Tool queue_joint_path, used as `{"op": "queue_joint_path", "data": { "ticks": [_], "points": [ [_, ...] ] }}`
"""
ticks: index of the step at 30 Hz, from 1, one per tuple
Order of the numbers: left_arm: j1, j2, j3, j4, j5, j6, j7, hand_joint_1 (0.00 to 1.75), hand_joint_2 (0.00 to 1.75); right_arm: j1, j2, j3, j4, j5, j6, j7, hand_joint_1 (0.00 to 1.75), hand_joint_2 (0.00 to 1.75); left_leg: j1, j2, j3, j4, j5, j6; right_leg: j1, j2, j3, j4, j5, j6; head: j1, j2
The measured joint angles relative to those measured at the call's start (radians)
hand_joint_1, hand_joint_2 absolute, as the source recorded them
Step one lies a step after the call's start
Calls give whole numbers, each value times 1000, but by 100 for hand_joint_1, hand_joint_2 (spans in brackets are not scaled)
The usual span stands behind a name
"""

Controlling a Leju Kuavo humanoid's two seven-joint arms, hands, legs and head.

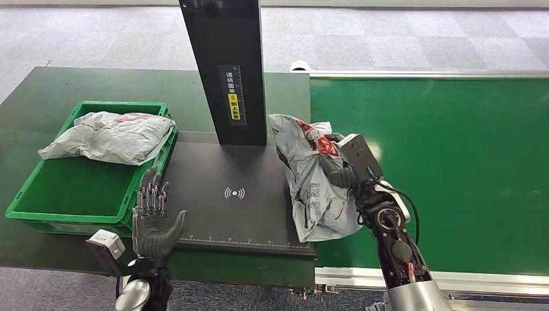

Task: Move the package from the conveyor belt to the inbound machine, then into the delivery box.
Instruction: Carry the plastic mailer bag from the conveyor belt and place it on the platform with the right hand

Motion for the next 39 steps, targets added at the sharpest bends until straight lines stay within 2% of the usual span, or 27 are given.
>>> {"op": "queue_joint_path", "data": {
  "ticks": [6,16,20,26,29,35,39],
  "points": [
    [2,12,51,-33,-1,33,11,0,175,-71,73,77,119,11,1,2,175,175,1,-1,0,0,0,0,1,0,0,0,0,0,0,0],
    [-6,10,60,-38,-5,42,16,0,175,-100,105,155,188,-31,52,-42,172,175,0,-1,0,0,0,0,0,0,0,0,0,0,0,0],
    [-13,7,60,-33,-5,41,17,0,175,-103,115,174,199,-37,51,-39,0,175,0,-1,0,0,0,0,0,0,0,0,0,0,0,0],
    [-23,7,57,-17,-9,39,17,0,175,-105,118,180,204,-38,-27,-1,0,175,0,0,0,0,0,0,0,0,-1,0,0,0,0,0],
    [-39,6,44,-2,-66,60,15,0,175,-99,103,179,202,-36,-22,-17,0,175,0,-1,0,1,0,0,0,-1,-1,-1,0,0,0,0],
    [-83,5,-54,40,-256,109,43,0,175,-41,54,168,119,-8,-25,-69,0,175,0,-1,0,1,0,0,0,-1,0,-1,0,0,0,0],
    [-100,3,-103,59,-293,123,52,0,175,-7,31,154,54,-6,-30,-78,0,175,0,0,0,1,0,0,0,0,0,-1,0,0,0,0]
  ]
}}
